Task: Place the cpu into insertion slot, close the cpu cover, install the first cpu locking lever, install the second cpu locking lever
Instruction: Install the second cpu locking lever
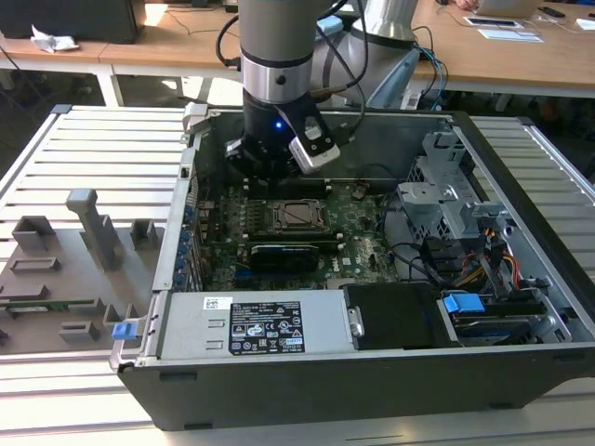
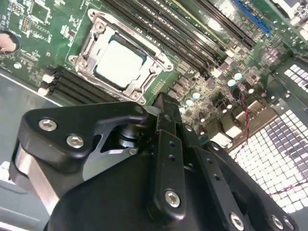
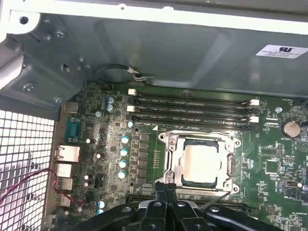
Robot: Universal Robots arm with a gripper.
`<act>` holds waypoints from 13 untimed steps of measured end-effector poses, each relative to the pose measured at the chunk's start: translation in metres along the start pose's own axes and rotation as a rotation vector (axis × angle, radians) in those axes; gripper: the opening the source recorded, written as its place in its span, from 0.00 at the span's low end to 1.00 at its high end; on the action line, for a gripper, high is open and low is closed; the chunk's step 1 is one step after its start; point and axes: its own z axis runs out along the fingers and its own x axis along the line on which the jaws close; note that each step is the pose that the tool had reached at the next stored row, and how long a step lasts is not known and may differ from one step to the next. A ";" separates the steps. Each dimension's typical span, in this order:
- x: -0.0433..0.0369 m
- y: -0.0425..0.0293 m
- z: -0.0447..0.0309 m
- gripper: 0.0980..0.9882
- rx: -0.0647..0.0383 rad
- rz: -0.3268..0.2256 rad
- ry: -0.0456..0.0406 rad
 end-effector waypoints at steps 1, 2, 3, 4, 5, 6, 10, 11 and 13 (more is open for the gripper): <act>-0.0092 -0.0007 0.0002 0.01 0.003 0.000 0.0019; -0.0145 -0.0011 0.0003 0.01 0.010 0.000 0.0033; -0.0185 -0.0014 0.0003 0.01 0.023 0.000 0.0046; -0.0226 -0.0018 0.0003 0.01 0.048 0.000 0.0071; -0.0252 -0.0020 0.0003 0.01 0.067 0.000 0.0088; -0.0275 -0.0021 0.0003 0.01 0.083 0.000 0.0107; -0.0360 -0.0027 0.0007 0.01 0.107 0.000 0.0143; -0.0366 -0.0028 0.0010 0.01 0.109 0.000 0.0144; -0.0366 -0.0033 0.0053 0.01 0.110 0.000 0.0146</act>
